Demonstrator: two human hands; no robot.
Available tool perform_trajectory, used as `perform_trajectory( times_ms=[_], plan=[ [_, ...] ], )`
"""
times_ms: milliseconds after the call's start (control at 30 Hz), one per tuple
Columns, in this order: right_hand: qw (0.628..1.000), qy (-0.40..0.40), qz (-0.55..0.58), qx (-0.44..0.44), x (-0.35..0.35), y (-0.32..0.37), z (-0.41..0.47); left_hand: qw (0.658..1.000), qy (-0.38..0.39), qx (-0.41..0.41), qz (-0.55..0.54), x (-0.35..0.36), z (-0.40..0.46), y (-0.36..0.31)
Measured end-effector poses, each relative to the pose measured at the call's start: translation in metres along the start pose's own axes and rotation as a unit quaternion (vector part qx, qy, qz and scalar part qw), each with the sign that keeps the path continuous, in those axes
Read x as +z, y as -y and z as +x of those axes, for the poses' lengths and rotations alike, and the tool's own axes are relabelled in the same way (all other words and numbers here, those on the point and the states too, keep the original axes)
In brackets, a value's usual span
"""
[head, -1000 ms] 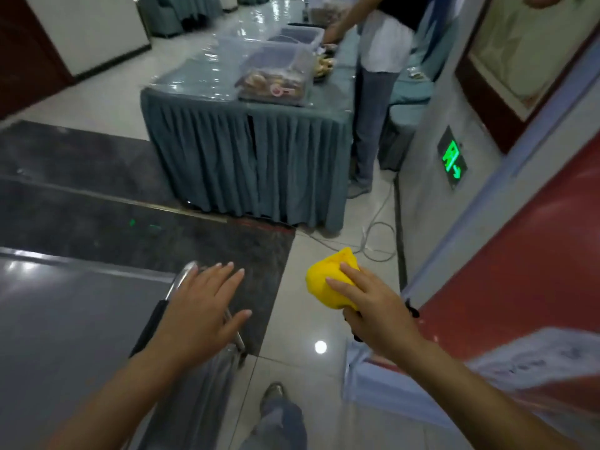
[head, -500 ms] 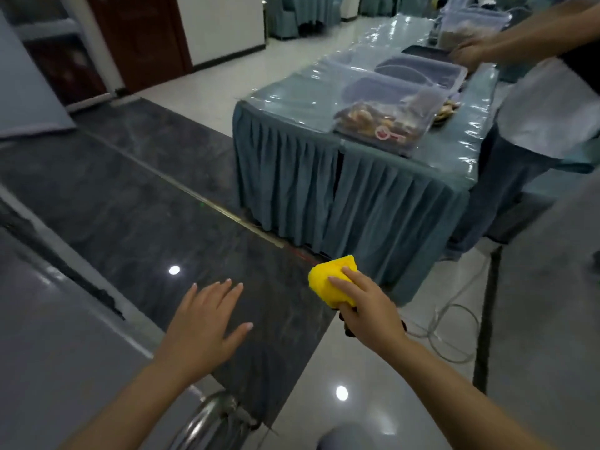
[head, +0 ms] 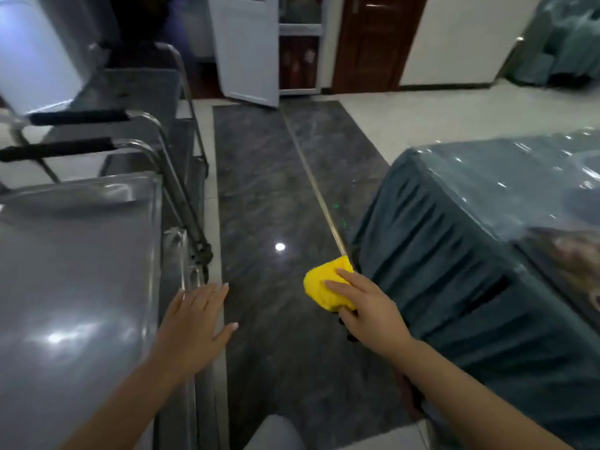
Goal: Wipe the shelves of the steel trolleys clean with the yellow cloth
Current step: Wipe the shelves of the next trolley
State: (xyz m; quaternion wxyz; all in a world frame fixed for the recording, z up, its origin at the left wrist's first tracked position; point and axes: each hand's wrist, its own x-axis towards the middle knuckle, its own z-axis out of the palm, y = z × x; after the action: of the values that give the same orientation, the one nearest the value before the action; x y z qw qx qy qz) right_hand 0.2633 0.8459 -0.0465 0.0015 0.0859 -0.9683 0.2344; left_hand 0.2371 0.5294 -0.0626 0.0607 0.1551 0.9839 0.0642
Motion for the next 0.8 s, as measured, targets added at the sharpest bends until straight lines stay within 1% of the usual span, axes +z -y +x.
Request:
perform_trajectory(
  times_ms=[100, 233, 333, 400, 467, 533, 600, 633, 700, 800],
  plan=[
    [0.997, 0.026, 0.015, -0.068, -0.001, 0.005, 0.070, 0.997, -0.015, -0.075, -0.006, -0.005, 0.008, 0.019],
    [0.987, 0.069, 0.027, -0.145, 0.019, 0.031, 0.163, 0.986, -0.054, -0.160, 0.016, -0.012, 0.024, 0.044],
    [0.976, 0.097, 0.028, -0.194, 0.038, 0.057, 0.226, 0.970, -0.021, -0.244, 0.006, -0.009, 0.043, 0.074],
    [0.964, 0.128, 0.025, -0.230, 0.051, 0.076, 0.264, 0.961, -0.030, -0.274, -0.005, -0.008, 0.054, 0.097],
    [0.953, 0.150, 0.021, -0.262, 0.062, 0.095, 0.301, 0.950, -0.027, -0.310, 0.010, -0.012, 0.061, 0.111],
    [0.941, 0.168, 0.020, -0.293, 0.075, 0.114, 0.333, 0.937, -0.044, -0.346, 0.006, -0.013, 0.064, 0.125],
    [0.926, 0.196, 0.027, -0.321, 0.090, 0.128, 0.360, 0.923, -0.068, -0.379, -0.010, -0.011, 0.063, 0.133],
    [0.915, 0.215, 0.028, -0.340, 0.098, 0.134, 0.374, 0.913, -0.066, -0.401, -0.020, -0.010, 0.064, 0.135],
    [0.890, 0.249, 0.021, -0.383, 0.117, 0.142, 0.401, 0.894, -0.060, -0.440, -0.051, -0.003, 0.068, 0.135],
    [0.847, 0.283, 0.013, -0.450, 0.145, 0.149, 0.438, 0.859, -0.098, -0.487, -0.125, 0.002, 0.082, 0.118]
  ],
)
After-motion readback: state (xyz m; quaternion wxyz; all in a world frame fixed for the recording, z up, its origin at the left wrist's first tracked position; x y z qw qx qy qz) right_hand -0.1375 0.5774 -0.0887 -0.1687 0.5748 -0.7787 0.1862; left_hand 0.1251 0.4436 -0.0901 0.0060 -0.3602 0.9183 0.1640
